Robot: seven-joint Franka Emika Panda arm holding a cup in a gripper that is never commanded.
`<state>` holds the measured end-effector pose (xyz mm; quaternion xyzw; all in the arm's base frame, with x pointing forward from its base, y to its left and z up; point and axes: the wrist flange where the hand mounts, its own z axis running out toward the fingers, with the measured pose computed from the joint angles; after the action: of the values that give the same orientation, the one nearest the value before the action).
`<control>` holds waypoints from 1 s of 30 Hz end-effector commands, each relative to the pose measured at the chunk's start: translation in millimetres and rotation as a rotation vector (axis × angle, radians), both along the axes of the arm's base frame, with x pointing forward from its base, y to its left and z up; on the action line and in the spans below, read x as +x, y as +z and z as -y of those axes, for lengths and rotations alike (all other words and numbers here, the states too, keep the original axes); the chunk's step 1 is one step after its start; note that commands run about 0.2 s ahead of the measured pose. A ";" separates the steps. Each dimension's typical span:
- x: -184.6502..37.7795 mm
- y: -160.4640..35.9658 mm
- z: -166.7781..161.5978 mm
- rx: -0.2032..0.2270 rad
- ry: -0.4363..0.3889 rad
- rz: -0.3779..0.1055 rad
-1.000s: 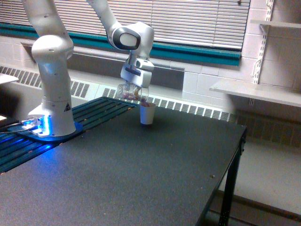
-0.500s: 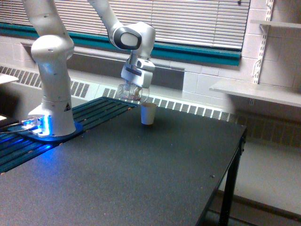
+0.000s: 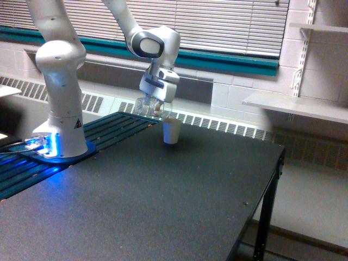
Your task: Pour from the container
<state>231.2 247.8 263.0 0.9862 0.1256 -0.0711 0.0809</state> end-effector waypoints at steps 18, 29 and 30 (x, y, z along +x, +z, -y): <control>8.6 7.7 -1.6 -0.001 0.015 0.015; 20.3 15.5 -6.5 0.023 0.006 0.065; 21.5 15.5 -6.5 0.024 0.007 0.071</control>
<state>244.7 251.3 273.1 0.9868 0.1317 -0.0507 0.0796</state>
